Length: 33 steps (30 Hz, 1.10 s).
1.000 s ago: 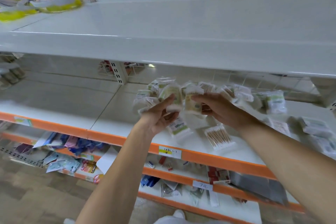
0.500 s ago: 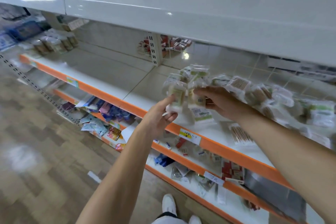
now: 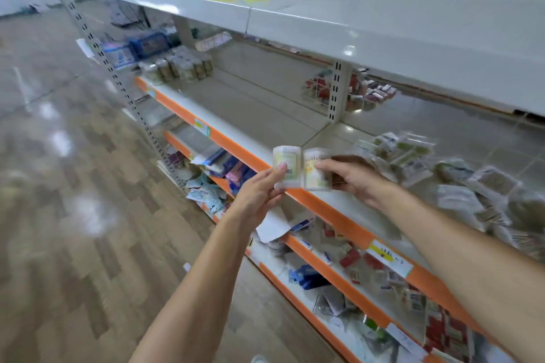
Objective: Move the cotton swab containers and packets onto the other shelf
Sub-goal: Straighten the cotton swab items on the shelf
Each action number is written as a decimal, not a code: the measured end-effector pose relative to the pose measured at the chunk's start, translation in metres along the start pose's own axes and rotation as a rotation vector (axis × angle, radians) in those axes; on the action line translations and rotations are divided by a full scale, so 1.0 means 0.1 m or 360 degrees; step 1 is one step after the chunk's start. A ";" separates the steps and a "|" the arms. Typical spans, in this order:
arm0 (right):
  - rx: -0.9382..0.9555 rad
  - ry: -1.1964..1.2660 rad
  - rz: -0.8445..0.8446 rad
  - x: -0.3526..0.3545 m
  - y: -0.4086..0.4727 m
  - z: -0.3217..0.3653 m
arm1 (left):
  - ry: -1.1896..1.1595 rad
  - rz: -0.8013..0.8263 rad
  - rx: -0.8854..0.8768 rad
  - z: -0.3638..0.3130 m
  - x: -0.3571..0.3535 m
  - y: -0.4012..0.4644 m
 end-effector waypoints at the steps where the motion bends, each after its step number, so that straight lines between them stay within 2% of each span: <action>1: 0.0007 -0.0010 0.0016 -0.15 0.10 0.00 | 0.0005 -0.0043 -0.0014 -0.03 0.19 -0.01; 11: 0.0031 0.0082 0.0153 -1.71 1.03 -0.16 | 0.0112 -0.0536 -0.0133 -0.21 2.04 -0.19; 22: -0.0011 -0.0095 0.0375 -2.87 1.87 -0.23 | -0.0022 -0.0778 -0.0084 -0.12 3.25 -0.08; 33: 0.0005 -0.0205 0.0440 -3.88 3.19 -0.21 | 0.0022 -0.0966 -0.0056 -0.32 4.62 0.64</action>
Point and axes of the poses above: each hand's wrist, its own y-axis towards the middle knuckle, its own x-axis out of the back of the hand, z = x × y, the point moved 8 cm from there along y, towards the middle knuckle, and after that the axes turned 14 degrees about y, right-handed, at the moved point
